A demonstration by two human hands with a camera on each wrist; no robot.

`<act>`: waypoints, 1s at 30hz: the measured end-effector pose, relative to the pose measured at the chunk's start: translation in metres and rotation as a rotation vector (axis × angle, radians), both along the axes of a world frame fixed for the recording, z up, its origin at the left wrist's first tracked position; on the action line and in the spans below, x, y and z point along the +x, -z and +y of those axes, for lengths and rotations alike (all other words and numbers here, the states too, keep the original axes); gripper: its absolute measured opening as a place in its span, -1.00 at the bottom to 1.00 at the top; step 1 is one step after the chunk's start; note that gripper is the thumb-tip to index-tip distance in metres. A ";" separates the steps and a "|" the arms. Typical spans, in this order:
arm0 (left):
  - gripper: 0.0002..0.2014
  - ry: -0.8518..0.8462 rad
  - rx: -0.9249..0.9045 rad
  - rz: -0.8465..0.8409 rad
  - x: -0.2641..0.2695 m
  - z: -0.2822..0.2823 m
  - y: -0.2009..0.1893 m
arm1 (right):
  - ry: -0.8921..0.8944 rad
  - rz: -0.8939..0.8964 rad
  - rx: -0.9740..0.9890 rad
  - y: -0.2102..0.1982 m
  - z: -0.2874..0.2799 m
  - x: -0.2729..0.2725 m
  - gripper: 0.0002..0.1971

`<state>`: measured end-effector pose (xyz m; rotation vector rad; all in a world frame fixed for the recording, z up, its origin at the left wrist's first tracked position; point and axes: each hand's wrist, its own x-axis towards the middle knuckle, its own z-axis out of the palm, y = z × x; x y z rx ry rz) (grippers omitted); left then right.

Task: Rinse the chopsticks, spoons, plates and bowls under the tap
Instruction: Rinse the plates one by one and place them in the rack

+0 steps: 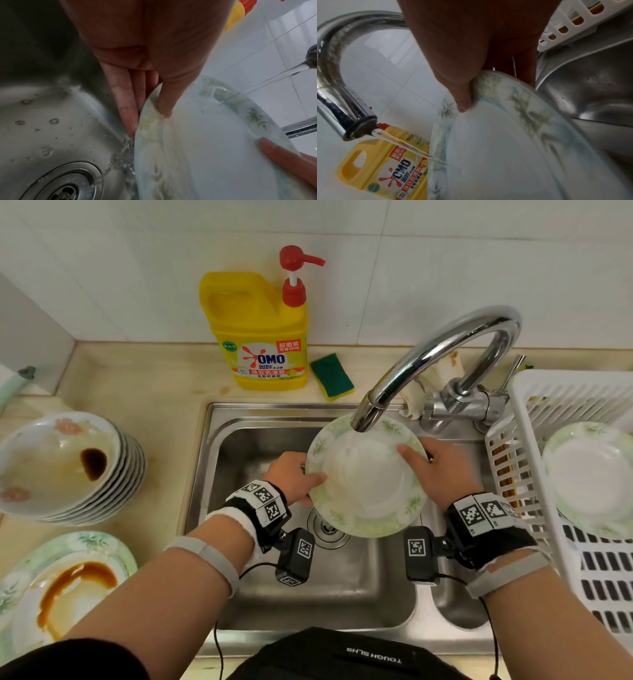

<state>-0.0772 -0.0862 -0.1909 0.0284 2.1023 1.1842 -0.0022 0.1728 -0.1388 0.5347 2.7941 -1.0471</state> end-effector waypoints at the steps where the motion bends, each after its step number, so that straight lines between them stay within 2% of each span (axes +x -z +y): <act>1: -0.86 -0.005 0.009 -0.007 -0.001 0.002 0.001 | 0.003 0.017 0.011 -0.001 0.001 0.000 -0.66; 6: -0.79 -0.108 0.092 -0.042 -0.001 0.013 0.001 | -0.023 0.075 0.031 -0.011 0.006 -0.001 -0.61; 9: -0.74 -0.160 0.111 -0.047 0.000 0.022 -0.003 | -0.030 0.112 0.021 -0.019 0.007 -0.001 -0.67; 14: -0.51 -0.208 0.077 -0.080 -0.005 0.029 -0.006 | -0.012 0.149 0.023 -0.025 0.006 0.000 -0.69; 16: -0.56 -0.189 0.071 -0.061 -0.006 0.028 -0.005 | -0.012 0.152 0.029 -0.024 0.007 -0.001 -0.68; 20: -0.79 -0.088 0.099 -0.017 -0.004 0.023 -0.001 | -0.019 0.159 0.027 -0.022 0.008 -0.001 -0.67; 25: -0.73 -0.092 0.159 -0.054 0.000 0.019 -0.001 | -0.037 0.155 0.004 -0.016 0.011 -0.002 -0.70; 30: -0.77 -0.205 0.178 0.010 -0.002 0.017 -0.004 | -0.011 0.137 -0.007 -0.012 0.009 0.000 -0.76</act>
